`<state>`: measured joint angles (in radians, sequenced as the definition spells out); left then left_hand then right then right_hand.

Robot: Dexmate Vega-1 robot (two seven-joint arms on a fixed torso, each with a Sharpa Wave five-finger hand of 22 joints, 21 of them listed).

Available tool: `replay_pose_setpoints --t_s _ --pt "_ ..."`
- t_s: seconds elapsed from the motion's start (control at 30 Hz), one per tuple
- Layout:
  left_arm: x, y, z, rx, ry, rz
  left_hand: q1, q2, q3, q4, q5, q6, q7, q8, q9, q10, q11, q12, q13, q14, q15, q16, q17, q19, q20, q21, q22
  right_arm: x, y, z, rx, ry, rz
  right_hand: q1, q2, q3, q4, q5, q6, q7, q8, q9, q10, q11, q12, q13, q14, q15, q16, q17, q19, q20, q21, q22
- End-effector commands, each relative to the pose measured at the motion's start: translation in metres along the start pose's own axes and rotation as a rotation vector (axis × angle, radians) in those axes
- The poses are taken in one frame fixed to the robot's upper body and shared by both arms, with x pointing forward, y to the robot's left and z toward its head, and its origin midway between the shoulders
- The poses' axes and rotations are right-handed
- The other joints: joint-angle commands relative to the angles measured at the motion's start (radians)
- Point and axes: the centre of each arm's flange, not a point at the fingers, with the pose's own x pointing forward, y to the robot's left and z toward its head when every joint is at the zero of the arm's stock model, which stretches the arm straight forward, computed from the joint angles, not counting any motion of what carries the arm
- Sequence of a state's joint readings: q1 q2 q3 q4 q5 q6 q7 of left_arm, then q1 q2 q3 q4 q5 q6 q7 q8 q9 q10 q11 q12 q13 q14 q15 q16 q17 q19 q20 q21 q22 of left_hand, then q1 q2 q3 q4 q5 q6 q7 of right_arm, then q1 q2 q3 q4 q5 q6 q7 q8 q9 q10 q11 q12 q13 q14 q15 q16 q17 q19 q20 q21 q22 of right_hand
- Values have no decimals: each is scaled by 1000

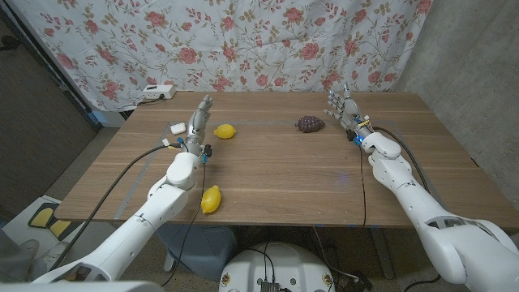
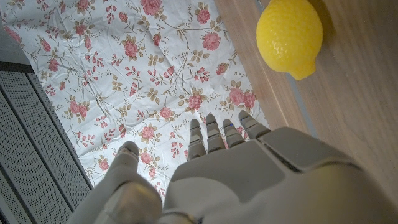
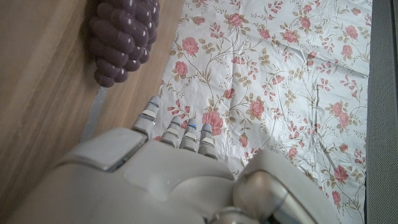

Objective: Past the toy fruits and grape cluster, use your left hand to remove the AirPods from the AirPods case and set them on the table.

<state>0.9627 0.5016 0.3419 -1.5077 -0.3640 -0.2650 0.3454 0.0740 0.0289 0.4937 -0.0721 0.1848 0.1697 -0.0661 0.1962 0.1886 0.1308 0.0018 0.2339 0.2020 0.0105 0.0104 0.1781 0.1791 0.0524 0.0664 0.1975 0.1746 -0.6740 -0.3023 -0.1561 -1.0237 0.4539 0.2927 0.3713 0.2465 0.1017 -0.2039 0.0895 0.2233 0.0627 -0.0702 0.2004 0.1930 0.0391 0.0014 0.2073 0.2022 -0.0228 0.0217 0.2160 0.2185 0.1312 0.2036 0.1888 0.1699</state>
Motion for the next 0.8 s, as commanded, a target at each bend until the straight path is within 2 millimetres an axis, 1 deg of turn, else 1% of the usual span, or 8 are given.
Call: replay_pose_setpoints --t_s 0.03,0.2,0.57,0.6,0.67,0.7,0.73,0.8 --pt "-4 11 1 20 22 59 11 1 3 -10 5 -4 -15 -2 1 6 1 3 5 3 -7 10 1 5 11 4 3 12 0 -1 -9 -16 4 17 -1 -2 -7 2 5 -2 6 4 9 -2 6 4 -3 -6 4 0 2 2 4 4" --pt "-4 12 4 -9 35 97 16 5 6 -14 5 -12 -28 -5 1 11 -3 5 6 8 -3 11 1 4 16 3 4 15 0 -1 -7 -22 2 20 -1 -1 -9 2 6 -3 7 5 11 0 7 4 -2 -7 5 0 2 2 3 4" --pt "-12 18 9 48 48 159 26 6 9 -23 3 -32 -26 -9 1 11 -3 4 8 13 3 13 2 5 26 3 4 22 -1 -1 -5 -22 8 25 -1 1 -12 1 6 -3 6 5 13 1 6 4 -1 -7 5 -1 2 1 3 4" --pt "-13 19 10 61 55 163 27 6 10 -25 3 -34 -32 -9 1 7 -6 3 8 14 3 13 2 6 29 3 4 23 0 -2 -5 -21 10 26 -1 1 -12 0 6 -3 6 5 13 2 6 4 -1 -7 5 -1 1 1 3 4" --pt "-17 22 15 127 73 194 46 13 18 -39 3 -8 -87 4 1 -2 -25 0 11 14 8 12 3 5 32 2 5 24 1 -2 -4 -20 11 26 -1 1 -12 0 7 -3 7 5 13 1 6 4 -1 -7 5 -1 2 0 3 4" --pt "-19 23 17 143 80 205 51 16 21 -43 3 6 -98 9 1 -2 -30 0 11 17 8 13 3 4 32 2 5 24 1 -3 -3 -20 11 27 -1 1 -13 0 7 -3 7 5 13 1 6 4 -1 -7 5 -1 1 1 3 4" --pt "-19 24 16 138 82 212 61 20 26 -49 3 28 -117 14 1 -2 -45 1 13 28 2 17 4 11 56 5 7 25 2 -3 -2 -20 10 27 -1 1 -13 0 7 -3 7 5 13 1 6 4 -1 -7 5 -1 1 0 3 4" --pt "-19 27 15 121 81 203 66 22 28 -53 2 45 -123 19 0 -3 -54 1 13 35 2 19 4 18 67 8 7 26 3 -4 1 -20 12 27 -1 1 -13 0 7 -3 7 5 13 1 6 4 -1 -7 5 -1 1 1 3 4"
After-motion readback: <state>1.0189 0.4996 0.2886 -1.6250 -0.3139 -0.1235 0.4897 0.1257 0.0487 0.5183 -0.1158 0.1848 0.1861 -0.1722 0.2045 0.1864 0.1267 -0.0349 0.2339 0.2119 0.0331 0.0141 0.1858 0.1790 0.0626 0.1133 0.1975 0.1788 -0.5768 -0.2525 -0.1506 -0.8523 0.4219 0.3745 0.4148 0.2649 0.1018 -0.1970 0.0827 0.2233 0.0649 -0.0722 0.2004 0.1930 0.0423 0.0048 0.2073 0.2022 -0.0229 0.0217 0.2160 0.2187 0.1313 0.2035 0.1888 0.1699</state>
